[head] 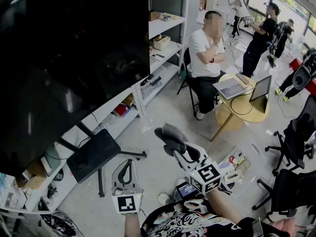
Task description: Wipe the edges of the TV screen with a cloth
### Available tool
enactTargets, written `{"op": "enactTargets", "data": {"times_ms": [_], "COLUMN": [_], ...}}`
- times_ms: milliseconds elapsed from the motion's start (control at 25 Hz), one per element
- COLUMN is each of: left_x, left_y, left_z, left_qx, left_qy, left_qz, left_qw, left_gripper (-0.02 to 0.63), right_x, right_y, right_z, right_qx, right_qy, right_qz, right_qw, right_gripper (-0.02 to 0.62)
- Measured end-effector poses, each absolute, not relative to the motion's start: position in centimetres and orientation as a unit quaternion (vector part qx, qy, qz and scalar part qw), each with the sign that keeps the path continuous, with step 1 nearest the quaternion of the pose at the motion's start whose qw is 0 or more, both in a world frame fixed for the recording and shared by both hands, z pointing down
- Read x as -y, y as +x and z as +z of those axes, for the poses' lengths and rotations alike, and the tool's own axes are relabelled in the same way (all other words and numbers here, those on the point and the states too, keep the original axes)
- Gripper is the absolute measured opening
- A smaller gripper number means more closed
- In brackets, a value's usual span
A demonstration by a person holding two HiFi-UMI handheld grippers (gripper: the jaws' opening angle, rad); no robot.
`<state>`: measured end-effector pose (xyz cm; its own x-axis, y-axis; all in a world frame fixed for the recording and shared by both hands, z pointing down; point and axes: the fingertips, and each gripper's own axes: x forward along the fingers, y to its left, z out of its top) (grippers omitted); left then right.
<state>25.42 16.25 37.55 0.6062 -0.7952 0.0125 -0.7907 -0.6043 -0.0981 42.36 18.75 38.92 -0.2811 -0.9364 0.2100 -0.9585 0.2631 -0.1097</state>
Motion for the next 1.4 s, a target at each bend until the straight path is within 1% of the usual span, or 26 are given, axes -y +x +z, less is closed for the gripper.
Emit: {"op": "enactTargets", "data": {"times_ms": [200,400,680,800,920,1000,1080,1240,1400], "left_x": [-16.1,-14.9,-11.2,-8.5,-4.7,-1.7,1.7,7.8,12.6], "left_y": [25.6,25.7,26.4,26.4,27.1,27.8,29.0,32.1,34.9], "left_z": [38.1,37.5,37.3,37.8,37.5,38.0,37.7,36.4,36.9], "left_qx": [-0.440,-0.450,-0.465,-0.473,-0.487,-0.488,-0.491,-0.502,-0.508], "left_qy": [-0.896,-0.892,-0.884,-0.878,-0.870,-0.868,-0.866,-0.862,-0.859], "left_qz": [-0.045,-0.022,-0.027,-0.046,-0.041,-0.067,-0.070,-0.042,-0.048], "left_qw": [0.050,0.044,0.049,0.058,0.057,0.066,0.067,0.056,0.047], "left_gripper": [0.021,0.021,0.021,0.021,0.021,0.021,0.021,0.021,0.021], "right_x": [-18.6,-17.7,-13.6,-10.4,-6.2,-3.0,0.4,7.0,12.8], "right_y": [42.6,42.9,44.2,45.1,46.1,47.2,48.7,51.7,54.5], "right_z": [39.4,39.3,40.2,40.9,41.5,42.0,42.3,42.6,43.0], "right_qx": [0.791,0.789,0.801,0.801,0.806,0.808,0.808,0.807,0.808], "right_qy": [0.599,0.602,0.583,0.583,0.573,0.568,0.568,0.565,0.559], "right_qz": [0.111,0.109,0.128,0.130,0.138,0.142,0.146,0.153,0.160], "right_qw": [0.054,0.053,0.049,0.050,0.052,0.058,0.064,0.079,0.095], "right_gripper": [0.155,0.155,0.155,0.155,0.155,0.155,0.155,0.155,0.155]}}
